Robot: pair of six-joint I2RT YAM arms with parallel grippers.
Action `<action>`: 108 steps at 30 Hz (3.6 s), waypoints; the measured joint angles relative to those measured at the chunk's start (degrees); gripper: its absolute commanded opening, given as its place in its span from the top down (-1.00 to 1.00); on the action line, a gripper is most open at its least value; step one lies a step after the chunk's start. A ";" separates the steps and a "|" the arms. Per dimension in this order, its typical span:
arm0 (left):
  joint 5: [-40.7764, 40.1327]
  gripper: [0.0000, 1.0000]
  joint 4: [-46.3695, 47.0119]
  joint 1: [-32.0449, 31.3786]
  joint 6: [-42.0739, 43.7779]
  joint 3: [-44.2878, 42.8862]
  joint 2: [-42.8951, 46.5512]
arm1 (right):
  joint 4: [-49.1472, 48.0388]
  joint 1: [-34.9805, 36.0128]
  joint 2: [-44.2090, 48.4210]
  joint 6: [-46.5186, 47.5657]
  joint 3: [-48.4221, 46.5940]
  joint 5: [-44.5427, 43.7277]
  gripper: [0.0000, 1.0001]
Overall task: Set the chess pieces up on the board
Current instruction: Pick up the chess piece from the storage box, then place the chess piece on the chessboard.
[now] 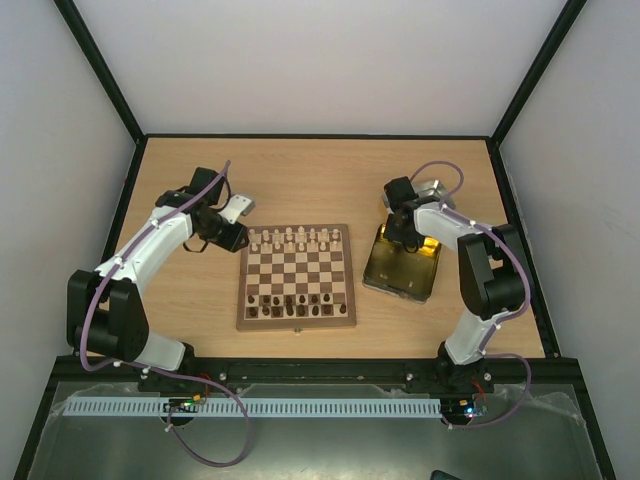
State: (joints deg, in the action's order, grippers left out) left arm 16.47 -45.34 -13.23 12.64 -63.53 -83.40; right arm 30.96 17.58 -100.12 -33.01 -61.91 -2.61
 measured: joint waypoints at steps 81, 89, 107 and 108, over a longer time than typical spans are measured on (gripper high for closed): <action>0.02 0.34 0.02 -0.37 0.00 0.59 0.50 | 18.56 24.96 20.28 -10.05 1.31 7.06 0.96; 0.02 0.33 0.02 -0.63 0.00 0.59 0.50 | 17.62 29.64 20.02 -12.72 4.96 10.14 0.96; 0.00 0.33 0.04 -0.74 0.00 0.61 0.81 | 11.54 33.03 12.39 -14.19 6.23 14.43 0.95; 0.00 0.34 0.04 -0.74 0.00 0.61 0.87 | 11.37 33.03 12.09 -14.16 6.23 14.53 0.95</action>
State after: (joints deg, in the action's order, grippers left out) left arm 16.47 -45.30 -13.98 12.64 -62.92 -82.52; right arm 42.33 50.61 -88.03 -47.18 -55.68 11.92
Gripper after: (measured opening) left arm 0.332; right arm 0.046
